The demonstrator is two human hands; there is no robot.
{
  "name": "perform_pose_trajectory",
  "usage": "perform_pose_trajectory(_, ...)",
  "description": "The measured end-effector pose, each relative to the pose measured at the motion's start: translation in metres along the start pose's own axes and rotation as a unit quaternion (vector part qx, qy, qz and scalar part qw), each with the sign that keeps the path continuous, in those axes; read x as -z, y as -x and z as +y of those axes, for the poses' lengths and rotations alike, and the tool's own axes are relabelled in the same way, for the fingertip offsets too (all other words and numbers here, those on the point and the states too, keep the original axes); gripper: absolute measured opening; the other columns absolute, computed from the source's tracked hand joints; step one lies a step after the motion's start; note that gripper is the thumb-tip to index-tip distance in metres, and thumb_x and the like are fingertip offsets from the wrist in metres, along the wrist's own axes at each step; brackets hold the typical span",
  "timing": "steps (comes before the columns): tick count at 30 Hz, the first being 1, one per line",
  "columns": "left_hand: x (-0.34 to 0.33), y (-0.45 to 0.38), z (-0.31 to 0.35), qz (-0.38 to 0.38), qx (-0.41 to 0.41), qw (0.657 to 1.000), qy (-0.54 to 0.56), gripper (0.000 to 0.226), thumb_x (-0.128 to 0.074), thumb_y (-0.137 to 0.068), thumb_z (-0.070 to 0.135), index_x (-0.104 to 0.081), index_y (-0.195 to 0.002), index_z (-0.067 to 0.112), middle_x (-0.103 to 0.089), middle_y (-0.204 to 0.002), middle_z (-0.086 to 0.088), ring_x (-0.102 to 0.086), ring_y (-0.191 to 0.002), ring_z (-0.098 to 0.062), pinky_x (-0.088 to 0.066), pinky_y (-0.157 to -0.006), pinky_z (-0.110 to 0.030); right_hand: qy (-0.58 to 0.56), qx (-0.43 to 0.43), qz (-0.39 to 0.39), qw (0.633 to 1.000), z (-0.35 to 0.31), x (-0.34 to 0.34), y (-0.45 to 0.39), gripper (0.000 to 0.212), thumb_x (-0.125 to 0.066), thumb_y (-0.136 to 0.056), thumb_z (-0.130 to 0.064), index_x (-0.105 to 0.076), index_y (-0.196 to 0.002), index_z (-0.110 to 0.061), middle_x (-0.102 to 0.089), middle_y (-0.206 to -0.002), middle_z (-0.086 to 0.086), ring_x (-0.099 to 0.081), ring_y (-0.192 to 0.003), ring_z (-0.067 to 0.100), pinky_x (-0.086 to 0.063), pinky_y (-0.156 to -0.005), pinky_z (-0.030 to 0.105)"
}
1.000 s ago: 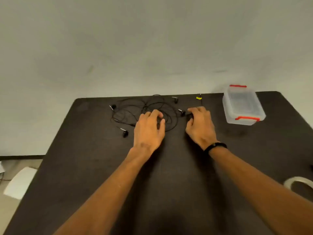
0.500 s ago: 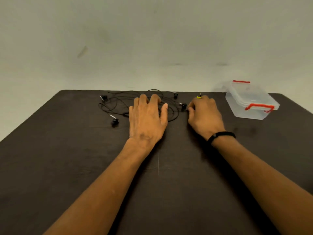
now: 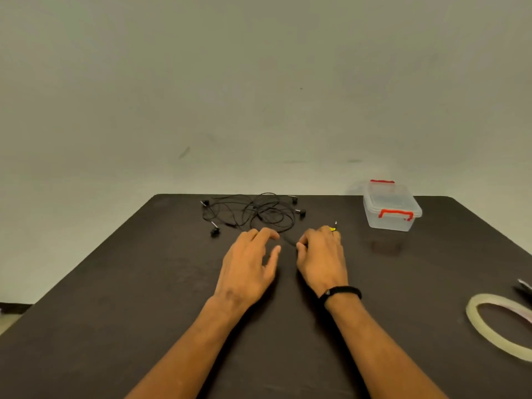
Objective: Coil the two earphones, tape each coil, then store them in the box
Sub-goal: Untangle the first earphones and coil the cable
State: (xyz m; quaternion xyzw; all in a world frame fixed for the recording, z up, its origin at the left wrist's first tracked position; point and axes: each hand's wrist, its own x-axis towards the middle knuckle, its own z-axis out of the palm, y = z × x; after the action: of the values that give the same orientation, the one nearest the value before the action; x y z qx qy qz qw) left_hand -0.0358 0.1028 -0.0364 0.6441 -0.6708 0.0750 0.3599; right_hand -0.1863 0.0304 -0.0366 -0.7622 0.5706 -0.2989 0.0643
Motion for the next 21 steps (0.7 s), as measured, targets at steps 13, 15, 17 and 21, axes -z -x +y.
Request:
perform_pose_trajectory(13,-0.015,-0.005,-0.021,-0.075,-0.098,0.992,0.019,0.021,-0.053,-0.102,0.028,-0.069,-0.115,0.027,-0.068,-0.117,0.017,-0.049,-0.112,-0.015,-0.047,-0.093,-0.041,-0.1,0.085,-0.04,0.991,-0.015,0.011,0.037,0.011,-0.054,-0.105,-0.018,-0.055,-0.094,-0.018,-0.06,-0.098,0.0,-0.051,-0.097,0.024,-0.049,-0.086,0.049)
perform_pose_trajectory(15,-0.013,-0.005,-0.02,-0.064,-0.095,0.993,0.027,0.018,-0.057,-0.101,0.027,-0.069,-0.113,0.025,-0.068,-0.114,0.014,-0.049,-0.112,-0.016,-0.045,-0.092,-0.037,-0.099,0.081,-0.037,0.991,-0.017,0.012,0.037,0.01,-0.054,-0.105,-0.02,-0.056,-0.096,-0.018,-0.063,-0.096,-0.001,-0.053,-0.095,0.023,-0.05,-0.084,0.047)
perform_pose_trajectory(17,-0.01,-0.004,-0.016,-0.048,-0.088,0.995,0.028,0.017,-0.056,-0.102,0.027,-0.069,-0.112,0.025,-0.069,-0.112,0.011,-0.049,-0.11,-0.016,-0.043,-0.09,-0.036,-0.12,0.075,-0.024,0.99,-0.016,0.013,0.036,0.005,-0.057,-0.104,-0.022,-0.059,-0.1,-0.02,-0.066,-0.097,-0.003,-0.058,-0.097,0.021,-0.053,-0.083,0.043)
perform_pose_trajectory(21,-0.008,-0.002,-0.015,-0.012,-0.073,0.996,0.053,0.016,-0.055,-0.103,0.026,-0.069,-0.111,0.024,-0.07,-0.105,0.009,-0.052,-0.103,-0.019,-0.046,-0.085,-0.039,-0.102,0.08,0.006,0.992,-0.01,0.011,0.035,0.016,-0.067,-0.099,-0.019,-0.069,-0.115,-0.022,-0.067,-0.11,-0.004,-0.058,-0.105,0.017,-0.052,-0.093,0.031)
